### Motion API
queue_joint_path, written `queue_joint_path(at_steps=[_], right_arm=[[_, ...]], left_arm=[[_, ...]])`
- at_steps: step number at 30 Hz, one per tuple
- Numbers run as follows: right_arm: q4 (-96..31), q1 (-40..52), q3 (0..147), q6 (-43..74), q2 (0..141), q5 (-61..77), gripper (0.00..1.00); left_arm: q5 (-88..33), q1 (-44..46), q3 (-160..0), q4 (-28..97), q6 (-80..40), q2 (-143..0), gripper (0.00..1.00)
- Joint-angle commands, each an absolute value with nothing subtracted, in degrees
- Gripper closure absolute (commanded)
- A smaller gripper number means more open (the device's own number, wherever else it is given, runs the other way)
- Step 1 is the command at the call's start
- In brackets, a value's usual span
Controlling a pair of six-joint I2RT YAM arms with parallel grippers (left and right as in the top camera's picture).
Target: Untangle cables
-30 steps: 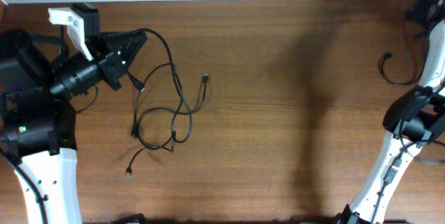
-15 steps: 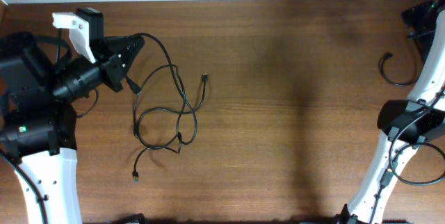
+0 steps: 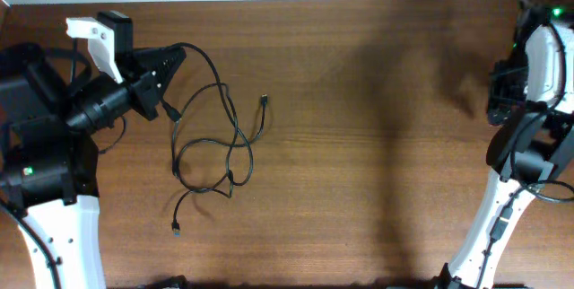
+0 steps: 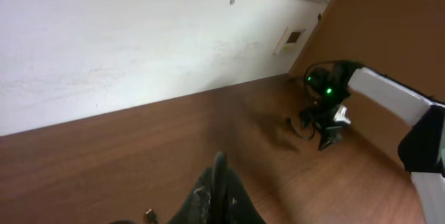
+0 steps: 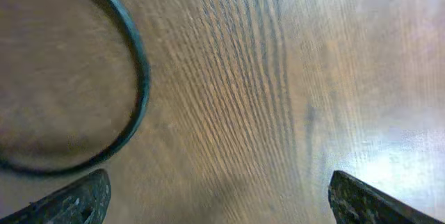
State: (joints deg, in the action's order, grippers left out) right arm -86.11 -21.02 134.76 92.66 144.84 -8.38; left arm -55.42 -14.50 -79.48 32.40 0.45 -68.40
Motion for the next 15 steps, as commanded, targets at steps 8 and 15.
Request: queue_joint_path(at_steps=[8,15], right_arm=[[-77.8,-21.08,131.46,95.39,144.7,-13.65,0.0],[-75.92,-21.06,130.56,93.47,144.77,-17.04,0.12]], left_arm=[[-55.02,-14.24,-79.75,32.23,0.91,-65.89,1.0],[-55.05,-14.24,-79.75,32.25,0.86,-65.87,1.0]])
